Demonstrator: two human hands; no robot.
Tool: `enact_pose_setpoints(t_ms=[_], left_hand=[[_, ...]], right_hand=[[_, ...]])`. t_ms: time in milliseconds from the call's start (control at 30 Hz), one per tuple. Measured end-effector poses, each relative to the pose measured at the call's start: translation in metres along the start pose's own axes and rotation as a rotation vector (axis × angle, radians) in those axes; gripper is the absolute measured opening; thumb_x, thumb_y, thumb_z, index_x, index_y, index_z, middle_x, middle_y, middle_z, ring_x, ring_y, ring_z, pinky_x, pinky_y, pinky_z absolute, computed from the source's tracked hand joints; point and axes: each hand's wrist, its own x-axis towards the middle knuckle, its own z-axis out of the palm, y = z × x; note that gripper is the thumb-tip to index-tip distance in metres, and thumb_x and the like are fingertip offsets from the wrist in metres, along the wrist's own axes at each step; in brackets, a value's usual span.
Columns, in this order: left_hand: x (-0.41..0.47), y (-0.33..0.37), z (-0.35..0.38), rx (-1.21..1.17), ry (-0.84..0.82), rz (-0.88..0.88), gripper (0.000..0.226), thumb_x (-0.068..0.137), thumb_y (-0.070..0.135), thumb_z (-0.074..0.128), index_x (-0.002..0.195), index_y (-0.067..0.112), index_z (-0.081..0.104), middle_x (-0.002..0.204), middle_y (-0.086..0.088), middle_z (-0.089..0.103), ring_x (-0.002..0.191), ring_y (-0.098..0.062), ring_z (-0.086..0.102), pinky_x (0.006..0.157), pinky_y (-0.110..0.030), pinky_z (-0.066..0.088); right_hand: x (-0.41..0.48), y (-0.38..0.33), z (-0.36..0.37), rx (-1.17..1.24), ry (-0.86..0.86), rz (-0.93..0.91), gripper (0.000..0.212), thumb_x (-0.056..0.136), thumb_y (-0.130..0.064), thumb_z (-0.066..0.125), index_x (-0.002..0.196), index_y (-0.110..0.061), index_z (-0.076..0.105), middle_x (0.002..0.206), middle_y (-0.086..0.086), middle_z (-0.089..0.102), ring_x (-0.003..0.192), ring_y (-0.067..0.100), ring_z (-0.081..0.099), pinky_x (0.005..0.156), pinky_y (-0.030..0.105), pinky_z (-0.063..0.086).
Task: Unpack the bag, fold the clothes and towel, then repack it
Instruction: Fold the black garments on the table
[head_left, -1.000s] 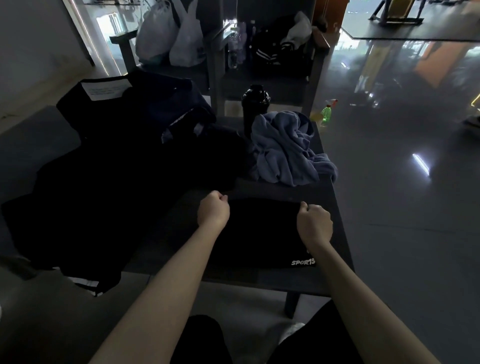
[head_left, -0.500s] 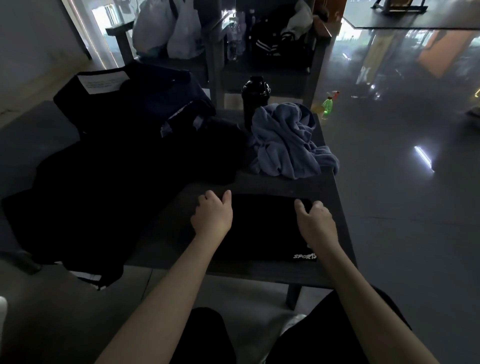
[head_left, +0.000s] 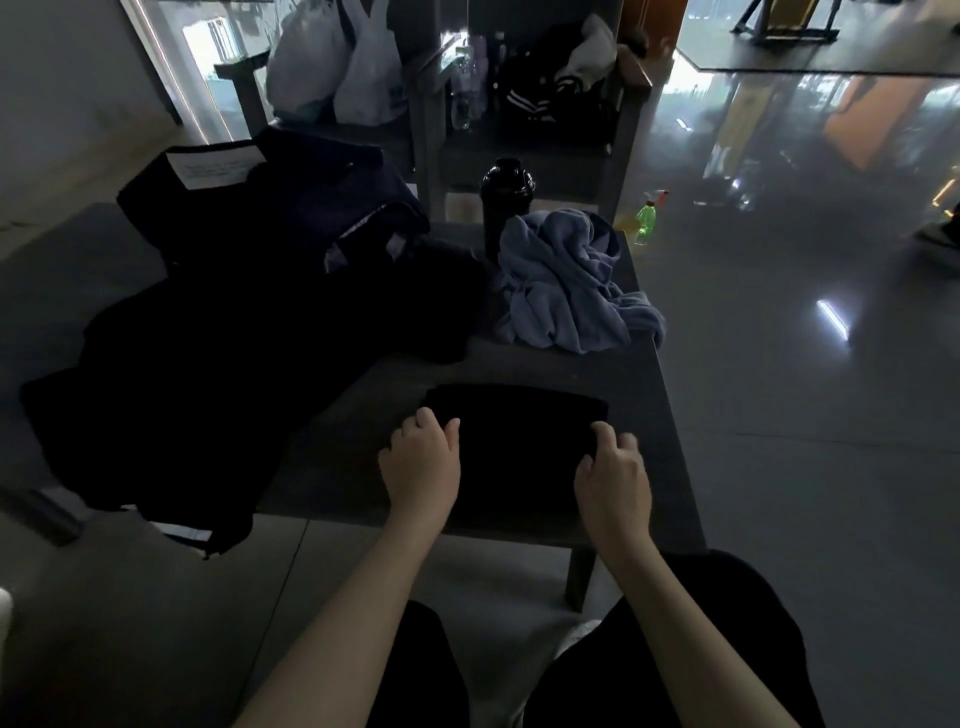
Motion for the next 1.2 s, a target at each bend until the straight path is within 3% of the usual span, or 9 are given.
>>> enact_pose_setpoints(t_ms=[100, 233, 333, 433, 633, 767, 900, 1000, 1200], left_hand=[[0.005, -0.001, 0.002, 0.01, -0.083, -0.122, 0.066, 0.096, 0.057, 0.03, 0.14, 0.008, 0.033, 0.138, -0.014, 0.039, 0.124, -0.031, 0.039, 0.097, -0.045, 0.037], [0.017, 0.012, -0.004, 0.106, -0.197, -0.18, 0.073, 0.093, 0.056, 0.045, 0.139, 0.001, 0.033, 0.137, -0.018, 0.041, 0.124, -0.032, 0.043, 0.095, -0.041, 0.04], [0.035, 0.016, -0.001, -0.048, -0.326, -0.291, 0.068, 0.088, 0.046, 0.061, 0.134, 0.001, 0.039, 0.13, -0.017, 0.048, 0.114, -0.031, 0.053, 0.083, -0.038, 0.046], [0.046, 0.011, -0.006, -0.164, -0.463, -0.367, 0.066, 0.079, 0.048, 0.069, 0.127, 0.006, 0.051, 0.118, -0.012, 0.059, 0.101, -0.028, 0.06, 0.071, -0.033, 0.045], [0.026, 0.007, -0.011, -0.151, -0.337, -0.281, 0.051, 0.081, 0.046, 0.067, 0.119, 0.014, 0.056, 0.119, -0.011, 0.056, 0.105, -0.029, 0.056, 0.085, -0.037, 0.051], [0.005, 0.0, -0.014, -0.267, -0.236, -0.133, 0.042, 0.09, 0.034, 0.061, 0.125, 0.015, 0.046, 0.12, -0.01, 0.058, 0.106, -0.027, 0.059, 0.078, -0.033, 0.048], [-0.004, -0.007, -0.021, -0.459, -0.244, -0.085, 0.048, 0.091, 0.031, 0.061, 0.133, 0.016, 0.042, 0.128, -0.007, 0.058, 0.114, -0.026, 0.058, 0.092, -0.036, 0.049], [-0.009, -0.012, -0.029, -0.581, -0.249, -0.07, 0.039, 0.091, 0.025, 0.062, 0.125, 0.015, 0.046, 0.122, -0.004, 0.059, 0.113, -0.024, 0.058, 0.093, -0.034, 0.048], [-0.005, -0.017, -0.048, -0.791, -0.218, -0.129, 0.052, 0.093, 0.028, 0.059, 0.138, 0.011, 0.039, 0.131, -0.003, 0.053, 0.12, -0.024, 0.052, 0.089, -0.026, 0.04]], right_hand=[[0.007, -0.004, 0.0, -0.046, 0.02, -0.014, 0.048, 0.095, -0.033, 0.049, 0.141, -0.02, 0.04, 0.146, 0.018, 0.032, 0.126, 0.036, 0.038, 0.097, 0.047, 0.037], [0.015, -0.01, 0.005, -0.117, -0.241, 0.068, 0.058, 0.096, -0.057, 0.031, 0.146, -0.028, 0.03, 0.153, 0.016, 0.025, 0.138, 0.034, 0.023, 0.108, 0.046, 0.025], [0.018, -0.012, -0.001, -0.154, -0.268, 0.033, 0.058, 0.096, -0.055, 0.034, 0.146, -0.027, 0.03, 0.149, 0.015, 0.03, 0.135, 0.033, 0.027, 0.105, 0.045, 0.029], [0.021, -0.013, -0.007, 0.008, -0.338, 0.064, 0.057, 0.095, -0.048, 0.045, 0.146, -0.025, 0.032, 0.145, 0.015, 0.031, 0.128, 0.033, 0.035, 0.098, 0.041, 0.04], [0.021, -0.011, -0.014, 0.503, -0.398, 0.182, 0.059, 0.086, -0.023, 0.067, 0.14, -0.017, 0.043, 0.133, 0.009, 0.052, 0.097, 0.015, 0.057, 0.073, 0.015, 0.047], [0.005, -0.007, -0.013, 0.562, -0.351, 0.134, 0.056, 0.082, -0.022, 0.072, 0.134, -0.018, 0.052, 0.123, 0.006, 0.062, 0.102, 0.016, 0.062, 0.083, 0.024, 0.051], [-0.009, -0.007, -0.014, 0.673, -0.327, 0.129, 0.052, 0.078, -0.019, 0.074, 0.127, -0.026, 0.057, 0.119, 0.005, 0.062, 0.103, 0.017, 0.061, 0.089, 0.032, 0.053], [-0.01, -0.008, -0.017, 0.827, -0.387, 0.221, 0.054, 0.077, -0.015, 0.076, 0.127, -0.024, 0.056, 0.115, 0.007, 0.063, 0.097, 0.018, 0.064, 0.086, 0.033, 0.055], [0.003, -0.031, -0.037, 1.165, -0.393, 0.304, 0.047, 0.081, -0.008, 0.071, 0.125, -0.019, 0.058, 0.097, 0.005, 0.067, 0.086, 0.02, 0.067, 0.074, 0.03, 0.056]])
